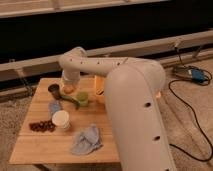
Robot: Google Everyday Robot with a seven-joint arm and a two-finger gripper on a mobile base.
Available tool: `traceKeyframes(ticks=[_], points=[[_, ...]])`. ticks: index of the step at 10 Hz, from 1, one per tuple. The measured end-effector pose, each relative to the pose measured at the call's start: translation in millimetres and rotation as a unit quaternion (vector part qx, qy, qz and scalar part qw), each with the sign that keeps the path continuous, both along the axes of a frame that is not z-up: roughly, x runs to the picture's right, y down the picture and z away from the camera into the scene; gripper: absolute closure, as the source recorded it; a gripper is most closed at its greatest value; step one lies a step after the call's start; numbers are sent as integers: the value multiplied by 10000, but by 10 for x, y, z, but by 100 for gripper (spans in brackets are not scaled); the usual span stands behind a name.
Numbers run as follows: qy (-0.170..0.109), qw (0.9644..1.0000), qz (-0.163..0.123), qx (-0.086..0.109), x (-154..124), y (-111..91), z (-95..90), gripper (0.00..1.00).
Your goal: Place apple in metal cup
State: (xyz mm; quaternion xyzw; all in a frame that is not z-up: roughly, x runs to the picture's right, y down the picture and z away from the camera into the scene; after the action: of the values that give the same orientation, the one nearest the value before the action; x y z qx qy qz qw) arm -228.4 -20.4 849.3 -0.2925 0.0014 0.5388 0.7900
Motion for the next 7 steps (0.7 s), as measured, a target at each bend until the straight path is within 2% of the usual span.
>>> traceKeyframes(ticks=[3, 7], points=[[-273, 9994, -16, 205, -155, -141, 78, 100], [-606, 9972, -65, 433, -287, -203, 133, 100]])
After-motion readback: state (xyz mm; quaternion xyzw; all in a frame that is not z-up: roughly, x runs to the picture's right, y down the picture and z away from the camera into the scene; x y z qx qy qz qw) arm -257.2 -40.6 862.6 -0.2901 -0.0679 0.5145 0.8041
